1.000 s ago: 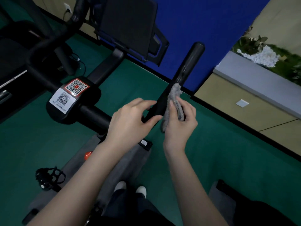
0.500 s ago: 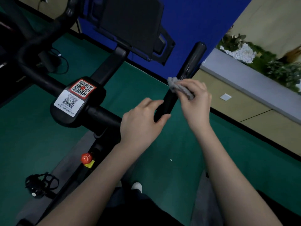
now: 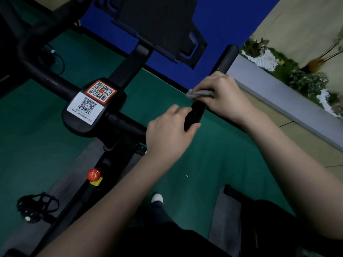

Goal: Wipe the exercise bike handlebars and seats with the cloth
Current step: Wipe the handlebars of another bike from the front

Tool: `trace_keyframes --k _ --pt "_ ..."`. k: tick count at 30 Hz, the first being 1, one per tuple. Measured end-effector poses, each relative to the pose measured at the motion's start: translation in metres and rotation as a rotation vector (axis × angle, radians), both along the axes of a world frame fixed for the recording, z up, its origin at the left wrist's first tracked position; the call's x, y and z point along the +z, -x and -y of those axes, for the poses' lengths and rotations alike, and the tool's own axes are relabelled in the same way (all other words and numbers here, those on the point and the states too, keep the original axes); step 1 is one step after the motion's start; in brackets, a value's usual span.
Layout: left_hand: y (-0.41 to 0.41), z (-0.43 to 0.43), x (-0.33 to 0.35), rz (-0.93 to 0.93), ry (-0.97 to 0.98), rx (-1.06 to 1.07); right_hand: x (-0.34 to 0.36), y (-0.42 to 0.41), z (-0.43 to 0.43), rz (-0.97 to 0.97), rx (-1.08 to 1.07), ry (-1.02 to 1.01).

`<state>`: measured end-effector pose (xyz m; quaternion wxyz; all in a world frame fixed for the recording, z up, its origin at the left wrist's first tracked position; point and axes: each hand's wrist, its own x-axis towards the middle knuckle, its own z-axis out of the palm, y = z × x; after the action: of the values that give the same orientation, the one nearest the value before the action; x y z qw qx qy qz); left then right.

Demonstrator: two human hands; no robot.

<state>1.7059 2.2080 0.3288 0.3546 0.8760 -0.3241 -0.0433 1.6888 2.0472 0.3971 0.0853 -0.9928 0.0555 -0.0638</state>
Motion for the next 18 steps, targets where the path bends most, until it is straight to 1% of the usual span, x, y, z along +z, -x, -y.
trace_keyframes --k 2,5,9,12,16,18 --pt "0.001 0.000 0.000 0.008 -0.006 0.008 0.010 -0.006 0.002 -0.124 0.089 0.018" --pt "0.002 0.001 -0.001 0.012 -0.001 0.028 0.021 -0.025 0.009 -0.263 0.153 0.094" --pt "0.002 0.001 -0.001 0.002 0.006 0.036 0.021 -0.041 0.009 -0.341 0.158 0.212" --pt "0.003 0.002 -0.002 0.002 0.003 0.051 0.019 -0.044 0.000 -0.433 0.209 0.188" --pt "0.002 0.002 -0.003 -0.011 0.005 0.044 0.028 -0.057 -0.007 -0.633 0.230 0.166" --pt "0.002 0.002 -0.003 -0.009 0.001 0.043 0.030 -0.064 -0.009 -0.716 0.249 0.195"
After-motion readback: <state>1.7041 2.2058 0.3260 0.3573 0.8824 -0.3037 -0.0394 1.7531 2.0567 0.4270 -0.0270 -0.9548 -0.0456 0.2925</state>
